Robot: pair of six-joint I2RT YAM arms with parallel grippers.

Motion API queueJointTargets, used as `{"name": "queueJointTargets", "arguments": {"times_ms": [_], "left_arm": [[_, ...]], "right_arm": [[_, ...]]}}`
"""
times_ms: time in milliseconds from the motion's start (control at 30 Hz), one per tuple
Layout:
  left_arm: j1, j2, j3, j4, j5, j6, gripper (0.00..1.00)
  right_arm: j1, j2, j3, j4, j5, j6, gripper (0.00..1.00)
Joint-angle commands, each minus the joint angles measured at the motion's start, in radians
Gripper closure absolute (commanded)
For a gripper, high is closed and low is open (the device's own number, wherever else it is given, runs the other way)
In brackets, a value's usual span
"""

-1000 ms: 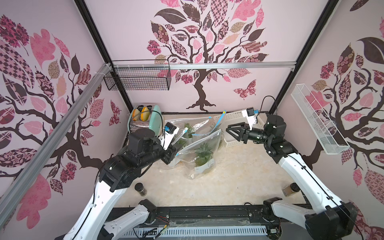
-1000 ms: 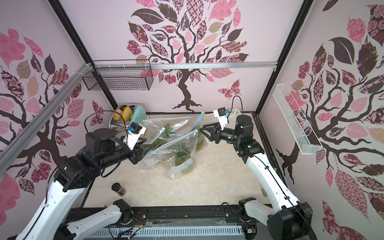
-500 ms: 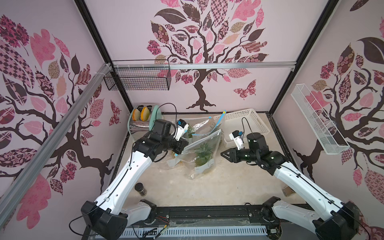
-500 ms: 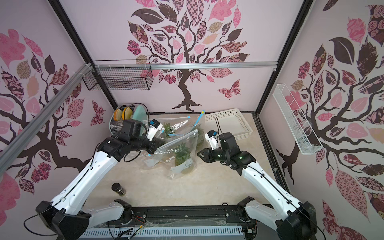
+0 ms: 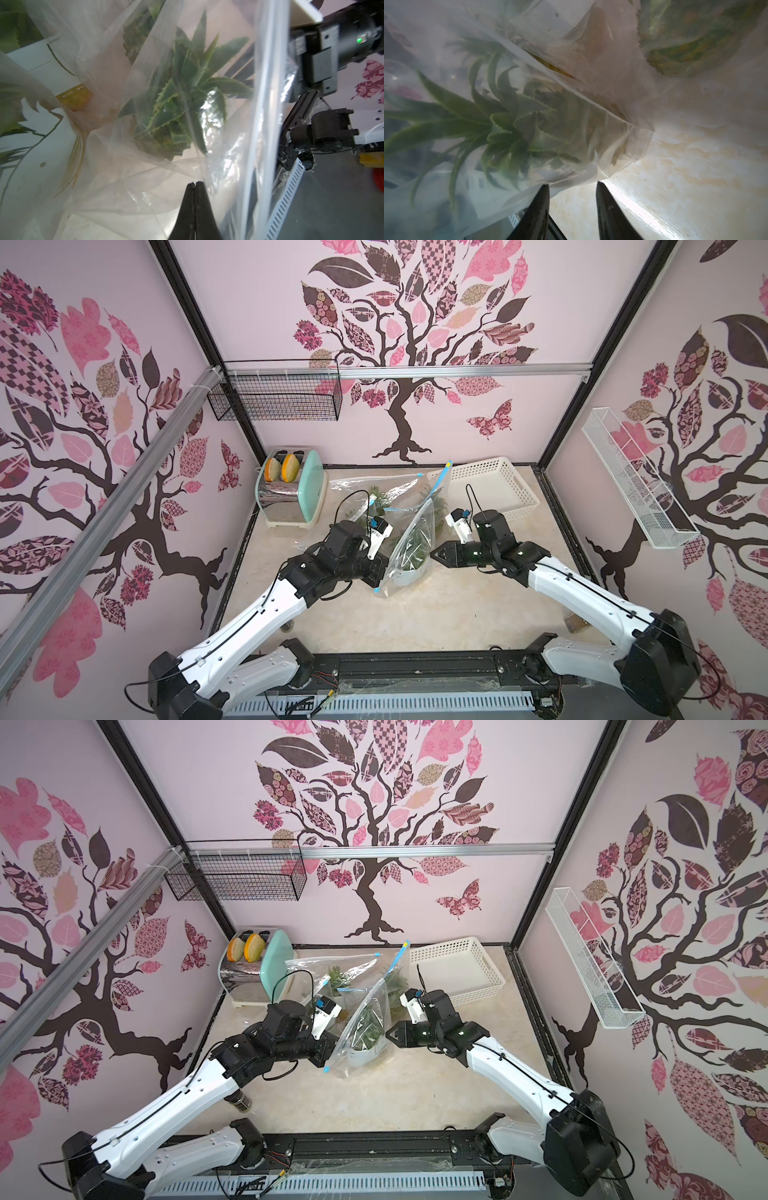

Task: Open the zip-top bag and take out the pineapple
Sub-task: Adjust the zipper food storage bag at the center of the board.

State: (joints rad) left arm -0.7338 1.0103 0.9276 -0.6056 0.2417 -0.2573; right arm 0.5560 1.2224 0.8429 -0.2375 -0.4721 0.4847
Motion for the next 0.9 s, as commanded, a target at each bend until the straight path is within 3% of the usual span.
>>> {"name": "queueJointTargets", "arguments": {"times_ms": [0, 300, 467, 567, 700, 867], "left_arm": [[-0.036, -0.030, -0.019, 0.126, -0.062, -0.099, 1.00], [-0.148, 0.019, -0.041, 0.290, -0.076, -0.191, 1.00], [-0.190, 0.057, -0.010, 0.311, -0.093, -0.199, 1.00], [-0.190, 0.019, 0.028, 0.215, -0.176, -0.151, 1.00], [-0.172, -0.048, 0.083, 0.071, -0.285, -0.059, 0.90], [-0.043, -0.070, 0.122, -0.001, -0.195, 0.053, 0.83]], "right_arm": [[0.006, 0.049, 0.082, 0.087, -0.049, 0.021, 0.61], [0.007, 0.176, 0.202, 0.121, -0.084, -0.010, 0.60], [0.006, 0.155, 0.237, 0.039, -0.014, -0.064, 0.57], [0.006, 0.101, 0.236, -0.039, 0.049, -0.105, 0.55], [0.007, 0.028, 0.250, -0.134, 0.056, -0.153, 0.52], [0.007, -0.010, 0.274, -0.181, -0.044, -0.161, 0.50]]}}
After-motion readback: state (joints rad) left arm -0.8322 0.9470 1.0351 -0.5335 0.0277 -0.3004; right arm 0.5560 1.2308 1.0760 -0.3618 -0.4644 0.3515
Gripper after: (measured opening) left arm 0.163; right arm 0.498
